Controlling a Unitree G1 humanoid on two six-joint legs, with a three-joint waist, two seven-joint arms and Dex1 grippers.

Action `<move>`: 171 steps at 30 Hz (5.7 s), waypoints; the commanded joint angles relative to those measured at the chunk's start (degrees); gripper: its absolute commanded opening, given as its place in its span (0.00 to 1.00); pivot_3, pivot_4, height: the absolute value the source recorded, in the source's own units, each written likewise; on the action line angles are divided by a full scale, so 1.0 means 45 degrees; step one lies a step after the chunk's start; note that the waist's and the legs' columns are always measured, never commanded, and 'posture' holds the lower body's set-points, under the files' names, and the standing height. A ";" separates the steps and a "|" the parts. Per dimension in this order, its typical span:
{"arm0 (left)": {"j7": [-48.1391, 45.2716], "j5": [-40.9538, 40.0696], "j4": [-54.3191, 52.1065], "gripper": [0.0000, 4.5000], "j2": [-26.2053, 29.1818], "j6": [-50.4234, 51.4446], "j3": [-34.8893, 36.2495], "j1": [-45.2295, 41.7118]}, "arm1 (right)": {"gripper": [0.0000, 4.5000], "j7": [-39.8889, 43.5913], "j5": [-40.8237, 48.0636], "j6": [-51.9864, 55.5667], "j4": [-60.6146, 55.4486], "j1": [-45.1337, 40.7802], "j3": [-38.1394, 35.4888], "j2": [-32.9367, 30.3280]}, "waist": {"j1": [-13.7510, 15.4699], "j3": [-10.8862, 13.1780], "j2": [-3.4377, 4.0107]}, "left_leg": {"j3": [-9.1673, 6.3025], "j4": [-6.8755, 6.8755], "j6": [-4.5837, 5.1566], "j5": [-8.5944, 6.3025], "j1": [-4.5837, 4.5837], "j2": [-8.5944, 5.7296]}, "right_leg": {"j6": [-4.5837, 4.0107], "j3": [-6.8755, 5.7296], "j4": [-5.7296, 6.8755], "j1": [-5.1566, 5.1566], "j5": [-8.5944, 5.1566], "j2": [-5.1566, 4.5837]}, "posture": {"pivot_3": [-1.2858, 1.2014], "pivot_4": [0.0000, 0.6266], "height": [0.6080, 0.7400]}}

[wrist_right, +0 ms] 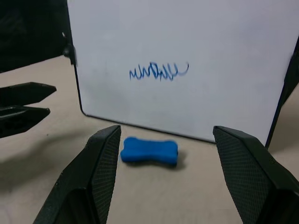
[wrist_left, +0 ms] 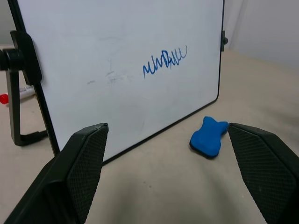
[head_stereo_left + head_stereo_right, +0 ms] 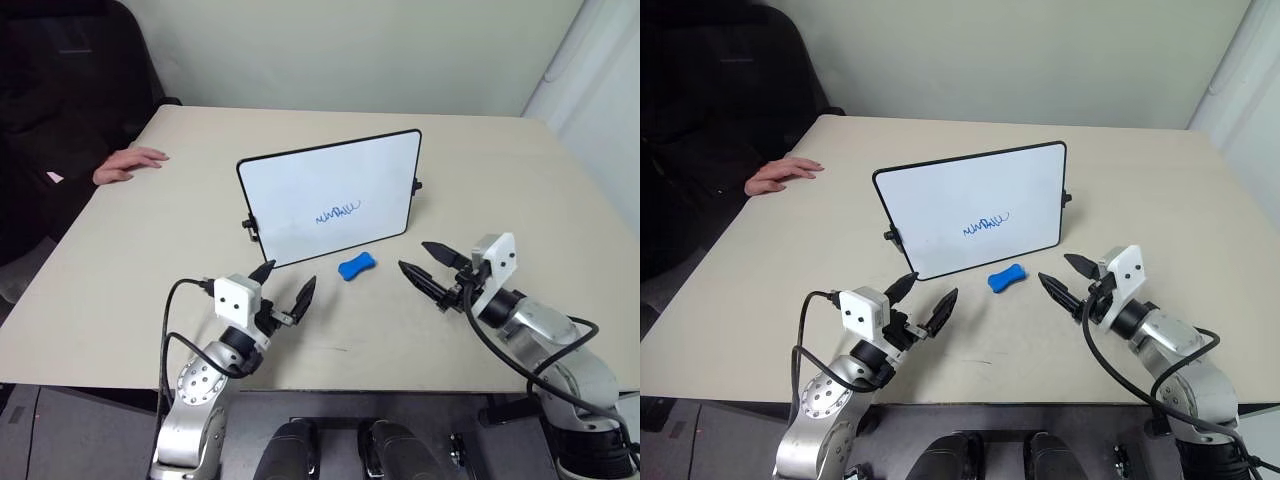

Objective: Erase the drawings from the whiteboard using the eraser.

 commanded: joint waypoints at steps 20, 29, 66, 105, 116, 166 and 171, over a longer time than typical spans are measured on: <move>0.0085 -0.0330 -0.0967 1.00 0.0231 0.0070 0.0150 0.0278 | 0.99 0.4146 -0.4874 -0.2036 0.6775 -0.6504 0.4680 -0.2924 | -0.0100 0.0001 0.0003 | 0.0002 0.0005 0.0014 0.0021 0.0013 0.0001 | -0.0007 -0.0001 0.0024 -0.0005 0.0009 0.0000 | 0.52 0.24 1.00; 0.0104 -0.0344 -0.0974 1.00 0.0163 0.0048 0.0098 0.0256 | 0.99 0.6817 -0.5998 -0.4924 1.1213 -0.9795 0.5790 -0.1547 | -0.0056 0.0001 0.0002 | 0.0001 -0.0006 0.0010 0.0012 -0.0003 0.0006 | -0.0159 -0.0007 0.0044 -0.0033 0.0053 -0.0001 | 0.52 0.24 1.00; 0.0595 -0.0368 -0.2613 1.00 0.0035 0.0243 -0.0608 0.1064 | 0.91 0.8069 -0.8418 -0.6358 1.9292 -1.3060 0.5984 0.1985 | -0.0231 0.0001 0.0002 | 0.0002 -0.0006 -0.0093 -0.0002 0.0007 0.0028 | -0.0352 -0.0029 0.0218 -0.0110 -0.0015 -0.0002 | 0.52 0.24 1.00; 0.0894 -0.0542 -0.3201 1.00 0.0028 0.0287 -0.0270 0.1502 | 0.20 0.2583 -0.4210 0.7218 0.0919 -0.4392 0.1433 0.0708 | -0.0232 0.0003 -0.0004 | 0.0005 -0.0035 -0.0113 0.0035 0.0160 0.0035 | -0.0221 -0.0048 0.0218 0.0035 -0.0118 0.0004 | 0.52 0.24 1.00; 0.0705 -0.0564 -0.2730 1.00 0.0004 0.0285 -0.0261 0.1083 | 0.20 0.1029 -0.3937 1.0605 0.0298 -0.4357 0.2559 -0.0733 | -0.0189 0.0004 -0.0006 | 0.0004 -0.0044 -0.0154 0.0008 0.0159 0.0029 | -0.0188 -0.0044 0.0211 0.0034 -0.0137 0.0011 | 0.52 0.24 1.00; 0.0856 -0.0295 -0.3018 1.00 -0.0153 0.0356 -0.1091 0.1400 | 0.66 0.4655 -0.3677 0.7735 0.4028 -0.9418 0.8299 -0.3608 | -0.0106 0.0008 -0.0011 | 0.0004 -0.0038 -0.0096 -0.0071 0.0149 0.0020 | -0.0126 -0.0025 0.0217 0.0030 -0.0238 0.0015 | 0.52 0.24 1.00; 0.0858 -0.0319 -0.3117 1.00 -0.0104 0.0425 -0.1074 0.1512 | 0.58 0.4730 -0.3933 0.7630 0.4410 -0.9540 0.8597 -0.3396 | -0.0107 0.0008 -0.0012 | 0.0003 -0.0039 -0.0096 -0.0071 0.0148 0.0020 | -0.0128 -0.0025 0.0217 0.0030 -0.0238 0.0014 | 0.52 0.24 1.00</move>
